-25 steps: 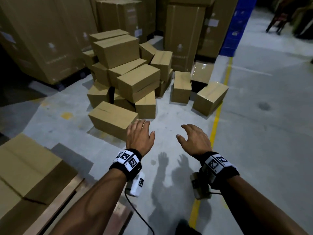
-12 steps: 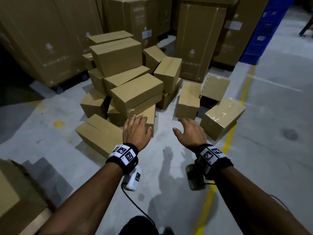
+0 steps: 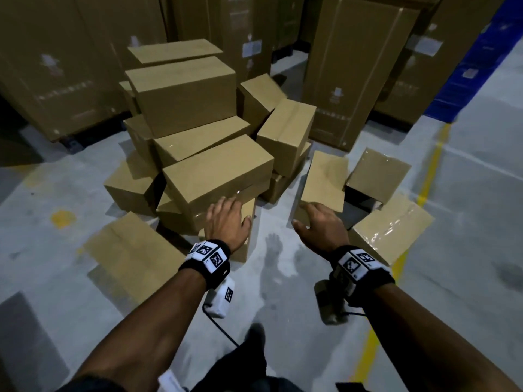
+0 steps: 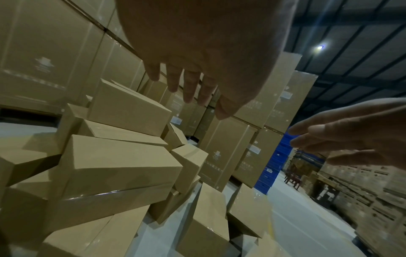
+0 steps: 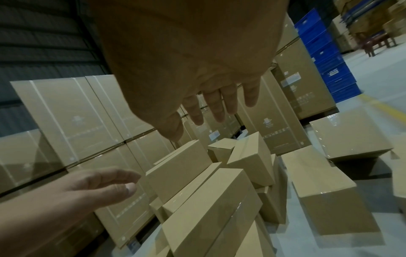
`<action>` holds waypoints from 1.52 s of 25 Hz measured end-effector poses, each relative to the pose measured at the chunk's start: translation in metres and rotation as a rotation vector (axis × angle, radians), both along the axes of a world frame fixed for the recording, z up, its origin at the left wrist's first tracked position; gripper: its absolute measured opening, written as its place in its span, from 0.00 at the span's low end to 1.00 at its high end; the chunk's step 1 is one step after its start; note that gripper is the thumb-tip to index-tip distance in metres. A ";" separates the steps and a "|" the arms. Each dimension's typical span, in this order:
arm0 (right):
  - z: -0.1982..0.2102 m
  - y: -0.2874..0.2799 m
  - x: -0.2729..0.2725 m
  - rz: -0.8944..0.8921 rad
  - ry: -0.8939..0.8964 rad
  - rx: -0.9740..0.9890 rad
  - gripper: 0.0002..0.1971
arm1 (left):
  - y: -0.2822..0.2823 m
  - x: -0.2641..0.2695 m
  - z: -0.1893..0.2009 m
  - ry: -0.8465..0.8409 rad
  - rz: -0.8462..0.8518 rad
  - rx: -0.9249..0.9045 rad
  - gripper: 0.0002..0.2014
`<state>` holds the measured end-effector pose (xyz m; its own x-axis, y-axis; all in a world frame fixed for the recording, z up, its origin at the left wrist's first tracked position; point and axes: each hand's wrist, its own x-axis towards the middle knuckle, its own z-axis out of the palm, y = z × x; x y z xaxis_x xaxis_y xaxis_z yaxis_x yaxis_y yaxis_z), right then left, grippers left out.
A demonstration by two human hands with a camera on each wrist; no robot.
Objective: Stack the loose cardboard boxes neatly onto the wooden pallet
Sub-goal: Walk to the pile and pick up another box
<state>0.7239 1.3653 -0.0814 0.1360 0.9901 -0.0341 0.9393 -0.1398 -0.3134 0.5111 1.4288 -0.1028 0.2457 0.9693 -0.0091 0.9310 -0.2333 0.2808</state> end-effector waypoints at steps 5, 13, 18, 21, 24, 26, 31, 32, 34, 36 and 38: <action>0.007 0.131 0.032 0.010 -0.005 -0.049 0.27 | 0.126 0.028 0.010 0.005 0.014 0.006 0.25; -0.024 0.298 0.055 0.169 0.053 -0.113 0.27 | 0.248 0.036 -0.018 0.058 0.165 -0.022 0.25; -0.047 0.427 0.079 0.292 0.064 -0.205 0.28 | 0.333 0.065 -0.038 0.091 0.332 -0.067 0.26; -0.047 0.504 0.107 0.362 0.084 -0.262 0.29 | 0.390 0.097 -0.030 0.086 0.422 -0.097 0.26; -0.043 0.565 0.140 0.348 0.083 -0.288 0.30 | 0.446 0.130 -0.018 0.094 0.420 -0.052 0.25; -0.043 0.592 0.158 0.312 0.103 -0.283 0.29 | 0.478 0.148 -0.014 0.099 0.398 -0.065 0.25; -0.060 0.664 0.210 0.144 0.154 -0.338 0.30 | 0.579 0.194 -0.030 0.086 0.273 -0.115 0.25; -0.065 0.675 0.220 0.107 0.156 -0.341 0.30 | 0.598 0.204 -0.034 0.082 0.243 -0.125 0.25; -0.072 0.697 0.240 0.022 0.172 -0.335 0.31 | 0.638 0.222 -0.041 0.062 0.171 -0.129 0.24; -0.084 0.719 0.261 -0.118 0.235 -0.339 0.31 | 0.684 0.242 -0.050 0.031 0.102 -0.158 0.24; -0.099 0.735 0.281 -0.264 0.336 -0.353 0.32 | 0.722 0.261 -0.059 -0.018 0.082 -0.214 0.26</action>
<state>1.0051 2.1004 -0.1801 0.3026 0.8445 -0.4420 0.7144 -0.5079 -0.4813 0.7724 2.1511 -0.1615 0.1684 0.9624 -0.2130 0.9387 -0.0906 0.3327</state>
